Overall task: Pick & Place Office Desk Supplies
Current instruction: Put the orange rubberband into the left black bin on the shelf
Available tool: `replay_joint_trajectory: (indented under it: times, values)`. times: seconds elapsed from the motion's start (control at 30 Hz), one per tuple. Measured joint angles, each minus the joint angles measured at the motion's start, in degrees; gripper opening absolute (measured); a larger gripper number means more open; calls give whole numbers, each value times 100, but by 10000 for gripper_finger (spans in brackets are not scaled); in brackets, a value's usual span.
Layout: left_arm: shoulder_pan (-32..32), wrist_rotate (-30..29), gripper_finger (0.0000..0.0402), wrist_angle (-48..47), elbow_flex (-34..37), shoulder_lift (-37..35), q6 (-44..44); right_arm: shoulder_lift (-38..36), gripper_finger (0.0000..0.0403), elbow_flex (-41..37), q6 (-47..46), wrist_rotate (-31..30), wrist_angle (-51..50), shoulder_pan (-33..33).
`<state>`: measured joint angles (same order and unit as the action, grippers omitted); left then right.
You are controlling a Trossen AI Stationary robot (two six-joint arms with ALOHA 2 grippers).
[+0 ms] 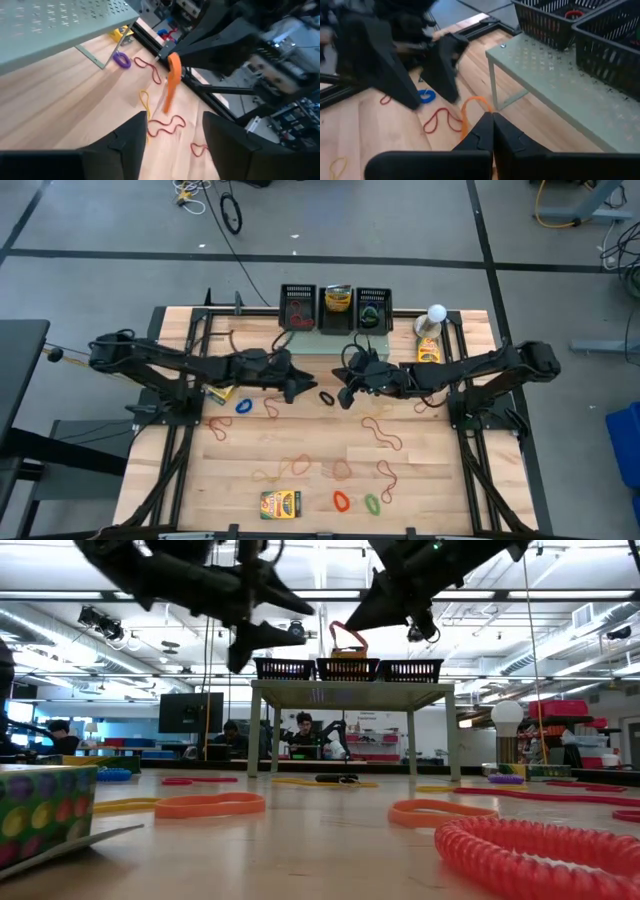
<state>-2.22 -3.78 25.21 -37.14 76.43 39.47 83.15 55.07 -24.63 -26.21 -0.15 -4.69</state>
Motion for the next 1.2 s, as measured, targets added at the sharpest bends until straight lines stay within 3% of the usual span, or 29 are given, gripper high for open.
replay_joint_trajectory:
  times: [0.17,0.3,0.4,0.63,0.87,1.2]
  values:
    - [-2,127,212,181,-494,527,-312,0,1,-1,44,-22,258,0]
    - [15,50,194,173,-814,692,-516,0,0,-2,115,-29,339,0]
    - [-3,31,155,160,-910,705,-600,0,0,-2,114,-29,370,0]
    - [-9,88,13,-203,-909,580,-562,0,5,-2,156,-23,427,0]
    - [-109,82,5,-366,-905,449,-489,0,42,-4,98,24,425,0]
    - [-839,-530,4,-1072,-990,-554,-476,0,137,-4,-149,7,414,7]
